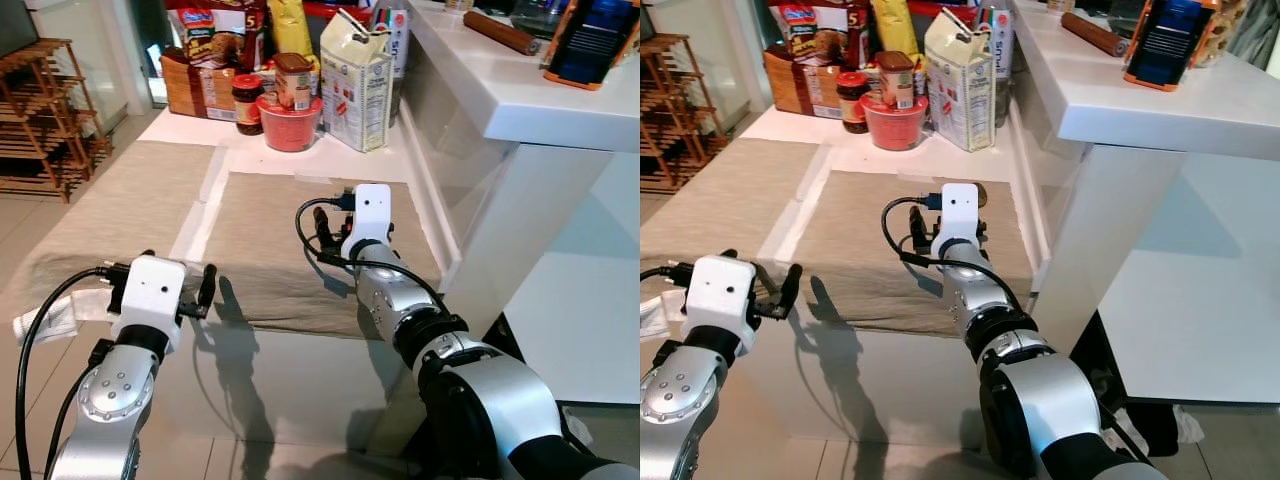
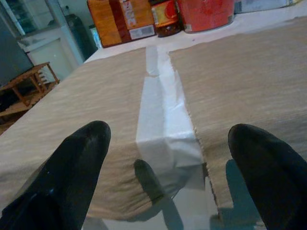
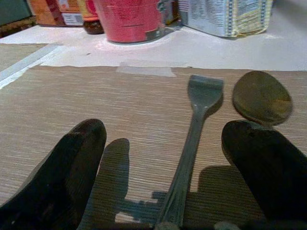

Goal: Setting the table

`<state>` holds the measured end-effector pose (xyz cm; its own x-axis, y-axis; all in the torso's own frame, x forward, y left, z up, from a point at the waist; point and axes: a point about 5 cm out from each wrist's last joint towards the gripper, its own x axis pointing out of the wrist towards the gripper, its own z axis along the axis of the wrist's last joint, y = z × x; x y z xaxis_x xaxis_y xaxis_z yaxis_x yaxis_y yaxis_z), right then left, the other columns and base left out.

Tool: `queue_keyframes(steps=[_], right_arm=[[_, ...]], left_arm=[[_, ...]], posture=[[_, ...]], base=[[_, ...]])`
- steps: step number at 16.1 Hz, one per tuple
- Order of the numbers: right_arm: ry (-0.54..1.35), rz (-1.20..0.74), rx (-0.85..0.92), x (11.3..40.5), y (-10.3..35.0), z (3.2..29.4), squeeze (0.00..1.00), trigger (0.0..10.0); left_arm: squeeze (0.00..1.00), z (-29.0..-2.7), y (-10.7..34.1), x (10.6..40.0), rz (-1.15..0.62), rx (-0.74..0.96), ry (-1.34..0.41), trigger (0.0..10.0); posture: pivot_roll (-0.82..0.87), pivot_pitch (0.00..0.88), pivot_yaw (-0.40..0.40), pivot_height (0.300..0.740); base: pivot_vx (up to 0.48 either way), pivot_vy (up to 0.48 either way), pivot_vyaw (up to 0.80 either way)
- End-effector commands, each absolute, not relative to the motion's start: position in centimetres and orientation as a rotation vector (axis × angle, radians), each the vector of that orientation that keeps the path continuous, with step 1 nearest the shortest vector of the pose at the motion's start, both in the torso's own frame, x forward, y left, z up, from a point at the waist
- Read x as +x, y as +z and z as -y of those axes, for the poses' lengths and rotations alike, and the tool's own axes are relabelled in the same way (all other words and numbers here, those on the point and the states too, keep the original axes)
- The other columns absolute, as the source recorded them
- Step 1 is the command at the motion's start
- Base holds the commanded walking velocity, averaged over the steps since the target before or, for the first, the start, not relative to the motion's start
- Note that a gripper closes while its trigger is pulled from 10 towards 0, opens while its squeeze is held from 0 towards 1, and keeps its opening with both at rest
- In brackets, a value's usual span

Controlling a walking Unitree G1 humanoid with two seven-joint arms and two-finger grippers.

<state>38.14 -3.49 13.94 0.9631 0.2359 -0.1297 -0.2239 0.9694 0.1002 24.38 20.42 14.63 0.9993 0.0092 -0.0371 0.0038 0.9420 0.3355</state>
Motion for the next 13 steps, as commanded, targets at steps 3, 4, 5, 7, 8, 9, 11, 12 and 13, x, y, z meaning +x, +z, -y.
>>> queue_keyframes(steps=[3, 4, 5, 7, 8, 9, 11, 12, 13], right_arm=[[0.236, -0.179, 0.065, 37.8, 13.1, 3.2, 0.00, 10.0], [0.234, -0.180, 0.065, 37.7, 13.1, 3.2, 0.00, 10.0], [0.229, -0.187, 0.060, 37.7, 12.9, 3.2, 0.00, 10.0], [0.205, -0.229, 0.051, 37.4, 12.1, 3.5, 0.00, 0.0], [0.199, -0.231, 0.053, 37.4, 12.0, 3.5, 0.00, 0.0], [0.197, -0.231, 0.057, 37.4, 12.0, 3.5, 0.00, 0.0], [0.199, -0.235, 0.051, 37.4, 11.9, 3.5, 0.00, 0.0], [0.199, -0.236, 0.049, 37.4, 11.9, 3.5, 0.00, 0.0], [0.196, -0.240, 0.051, 37.3, 11.8, 3.5, 0.00, 0.0]], left_arm=[[0.00, -20.6, 15.2, 23.9, -0.036, 0.355, 0.011, 10.0], [0.00, -20.7, 15.2, 23.9, -0.038, 0.355, 0.011, 10.0], [0.00, -20.8, 15.3, 23.9, -0.041, 0.355, 0.012, 10.0], [0.00, -21.0, 15.5, 23.9, -0.045, 0.356, 0.017, 10.0], [0.00, -21.1, 15.5, 24.0, -0.045, 0.355, 0.018, 10.0], [0.00, -21.1, 15.6, 24.0, -0.045, 0.354, 0.020, 10.0], [0.00, -21.2, 15.7, 24.1, -0.044, 0.357, 0.021, 10.0], [0.00, -21.2, 15.7, 24.1, -0.044, 0.357, 0.021, 10.0], [0.00, -21.3, 15.7, 24.2, -0.044, 0.359, 0.020, 10.0]], posture=[[0.26, 0.000, -0.045, 0.736], [0.26, 0.000, -0.045, 0.736], [0.25, 0.000, -0.044, 0.736], [0.26, 0.000, -0.043, 0.736], [0.26, 0.000, -0.043, 0.736], [0.26, 0.000, -0.042, 0.736], [0.25, 0.000, -0.039, 0.736], [0.25, 0.000, -0.039, 0.736], [0.25, 0.000, -0.035, 0.736]], base=[[0.000, 0.000, 0.00], [0.000, 0.000, 0.00], [0.000, 0.000, 0.00], [0.000, 0.000, 0.00], [0.000, 0.000, 0.00], [0.000, 0.000, 0.00], [0.000, 0.000, 0.00], [0.000, 0.000, 0.00], [0.000, 0.000, 0.00]])
